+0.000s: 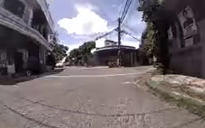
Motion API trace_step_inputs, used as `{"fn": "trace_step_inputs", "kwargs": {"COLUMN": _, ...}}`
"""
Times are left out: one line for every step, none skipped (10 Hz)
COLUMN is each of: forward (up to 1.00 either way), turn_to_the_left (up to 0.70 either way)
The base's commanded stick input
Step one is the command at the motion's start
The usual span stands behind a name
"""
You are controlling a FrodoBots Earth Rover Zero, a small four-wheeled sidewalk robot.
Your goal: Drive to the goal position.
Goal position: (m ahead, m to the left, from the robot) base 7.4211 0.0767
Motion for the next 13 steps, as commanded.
{"fn": "trace_step_inputs", "kwargs": {"forward": 0.85, "turn_to_the_left": 0.00}}
{"fn": "trace_step_inputs", "kwargs": {"forward": 0.85, "turn_to_the_left": 0.00}}
{"fn": "trace_step_inputs", "kwargs": {"forward": 0.85, "turn_to_the_left": 0.00}}
{"fn": "trace_step_inputs", "kwargs": {"forward": 0.85, "turn_to_the_left": 0.00}}
{"fn": "trace_step_inputs", "kwargs": {"forward": 0.85, "turn_to_the_left": 0.00}}
{"fn": "trace_step_inputs", "kwargs": {"forward": 0.85, "turn_to_the_left": 0.00}}
{"fn": "trace_step_inputs", "kwargs": {"forward": 0.85, "turn_to_the_left": 0.00}}
{"fn": "trace_step_inputs", "kwargs": {"forward": 0.85, "turn_to_the_left": 0.00}}
{"fn": "trace_step_inputs", "kwargs": {"forward": 0.85, "turn_to_the_left": 0.00}}
{"fn": "trace_step_inputs", "kwargs": {"forward": 0.85, "turn_to_the_left": 0.00}}
{"fn": "trace_step_inputs", "kwargs": {"forward": 0.85, "turn_to_the_left": 0.00}}
{"fn": "trace_step_inputs", "kwargs": {"forward": 0.85, "turn_to_the_left": 0.00}}
{"fn": "trace_step_inputs", "kwargs": {"forward": 0.85, "turn_to_the_left": 0.00}}
